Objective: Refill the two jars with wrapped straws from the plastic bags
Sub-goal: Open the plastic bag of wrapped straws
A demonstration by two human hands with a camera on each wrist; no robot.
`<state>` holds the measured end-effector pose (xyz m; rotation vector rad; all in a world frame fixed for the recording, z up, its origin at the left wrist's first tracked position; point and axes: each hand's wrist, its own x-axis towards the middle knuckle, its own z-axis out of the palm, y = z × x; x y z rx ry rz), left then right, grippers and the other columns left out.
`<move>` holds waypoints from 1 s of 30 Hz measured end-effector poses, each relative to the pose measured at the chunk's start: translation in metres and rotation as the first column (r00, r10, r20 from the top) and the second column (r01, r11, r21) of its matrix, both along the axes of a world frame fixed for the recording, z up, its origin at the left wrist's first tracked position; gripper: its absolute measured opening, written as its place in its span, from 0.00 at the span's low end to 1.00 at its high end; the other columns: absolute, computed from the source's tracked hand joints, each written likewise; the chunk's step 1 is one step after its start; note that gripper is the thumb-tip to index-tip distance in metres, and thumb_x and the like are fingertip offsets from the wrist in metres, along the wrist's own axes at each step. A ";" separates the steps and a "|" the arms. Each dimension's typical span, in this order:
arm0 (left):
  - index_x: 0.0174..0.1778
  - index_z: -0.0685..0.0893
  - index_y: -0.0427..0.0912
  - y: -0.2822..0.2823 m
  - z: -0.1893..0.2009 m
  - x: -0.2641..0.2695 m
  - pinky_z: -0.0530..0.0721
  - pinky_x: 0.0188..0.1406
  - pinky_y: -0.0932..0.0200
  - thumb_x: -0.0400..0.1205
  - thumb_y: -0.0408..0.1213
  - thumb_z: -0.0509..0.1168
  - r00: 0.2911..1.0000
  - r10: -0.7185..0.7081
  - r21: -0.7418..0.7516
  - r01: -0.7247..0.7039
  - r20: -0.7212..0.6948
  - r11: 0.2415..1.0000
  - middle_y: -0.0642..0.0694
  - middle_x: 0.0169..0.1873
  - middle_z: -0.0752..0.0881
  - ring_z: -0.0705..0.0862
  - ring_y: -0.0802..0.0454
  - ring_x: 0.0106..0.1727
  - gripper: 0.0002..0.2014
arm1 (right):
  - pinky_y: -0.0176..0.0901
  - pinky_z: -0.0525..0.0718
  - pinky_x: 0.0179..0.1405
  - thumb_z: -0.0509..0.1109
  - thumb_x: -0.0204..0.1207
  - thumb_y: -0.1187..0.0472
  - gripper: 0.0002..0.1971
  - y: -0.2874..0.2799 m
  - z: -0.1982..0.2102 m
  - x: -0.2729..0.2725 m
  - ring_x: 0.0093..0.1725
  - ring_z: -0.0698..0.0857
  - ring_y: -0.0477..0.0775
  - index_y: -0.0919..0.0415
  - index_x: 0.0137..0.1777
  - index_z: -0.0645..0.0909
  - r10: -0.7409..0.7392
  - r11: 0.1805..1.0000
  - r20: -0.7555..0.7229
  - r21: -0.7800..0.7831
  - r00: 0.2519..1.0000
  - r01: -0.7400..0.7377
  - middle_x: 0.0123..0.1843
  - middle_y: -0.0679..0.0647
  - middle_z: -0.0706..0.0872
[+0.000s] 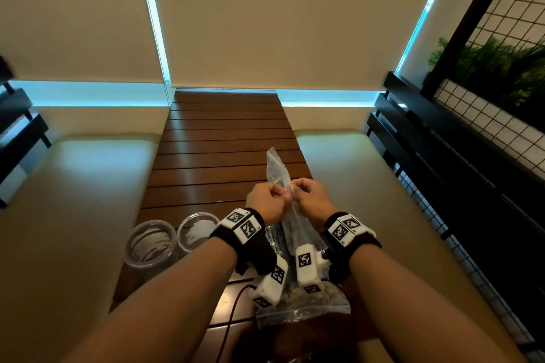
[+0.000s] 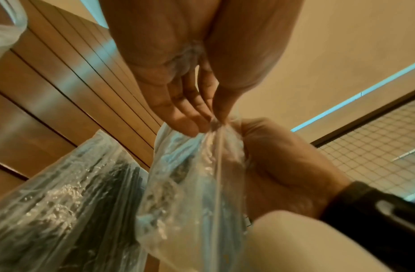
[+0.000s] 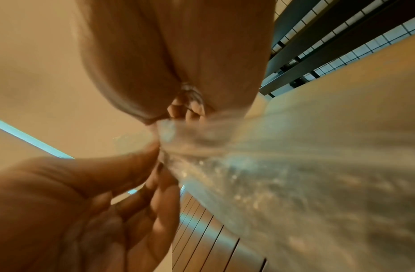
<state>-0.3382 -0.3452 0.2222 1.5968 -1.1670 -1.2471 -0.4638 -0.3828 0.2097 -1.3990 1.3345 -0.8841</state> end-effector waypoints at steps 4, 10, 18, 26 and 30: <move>0.33 0.84 0.46 0.002 0.000 0.004 0.90 0.43 0.48 0.80 0.38 0.69 0.998 0.026 0.002 -0.026 0.058 1.000 0.47 0.29 0.87 0.86 0.48 0.33 0.09 | 0.45 0.82 0.39 0.66 0.82 0.62 0.06 0.001 -0.005 0.002 0.38 0.81 0.49 0.63 0.48 0.83 -0.026 0.999 -0.057 -0.044 0.998 0.023 0.41 0.55 0.87; 0.32 0.83 0.46 0.005 -0.001 0.011 0.85 0.38 0.51 0.77 0.34 0.65 0.996 0.060 0.026 -0.062 0.062 0.998 0.46 0.31 0.86 0.87 0.45 0.37 0.07 | 0.53 0.88 0.48 0.68 0.80 0.59 0.06 -0.004 -0.008 0.010 0.43 0.86 0.53 0.52 0.41 0.83 -0.099 0.992 -0.206 -0.095 0.974 0.081 0.41 0.51 0.88; 0.37 0.84 0.43 0.007 0.007 0.015 0.81 0.27 0.61 0.81 0.30 0.62 0.989 0.148 0.103 -0.144 -0.027 0.984 0.45 0.29 0.87 0.92 0.48 0.34 0.09 | 0.59 0.88 0.51 0.69 0.79 0.56 0.05 0.001 -0.007 0.027 0.45 0.87 0.53 0.51 0.42 0.83 -0.197 0.980 -0.262 -0.079 0.945 0.182 0.43 0.49 0.88; 0.40 0.85 0.41 0.010 0.007 0.022 0.91 0.38 0.55 0.81 0.33 0.65 0.983 0.182 0.025 -0.182 0.013 0.983 0.45 0.35 0.90 0.92 0.53 0.32 0.06 | 0.55 0.85 0.46 0.66 0.80 0.54 0.03 0.017 0.002 0.029 0.43 0.83 0.54 0.50 0.47 0.75 -0.147 0.982 -0.086 -0.133 0.985 0.135 0.45 0.52 0.83; 0.35 0.83 0.44 0.015 0.008 0.028 0.92 0.39 0.50 0.80 0.33 0.67 0.986 0.162 -0.025 -0.161 0.031 0.987 0.42 0.35 0.90 0.92 0.49 0.33 0.07 | 0.54 0.89 0.47 0.68 0.76 0.43 0.11 0.028 0.010 0.020 0.42 0.86 0.50 0.49 0.42 0.83 0.085 0.973 -0.176 -0.198 0.981 -0.120 0.41 0.48 0.88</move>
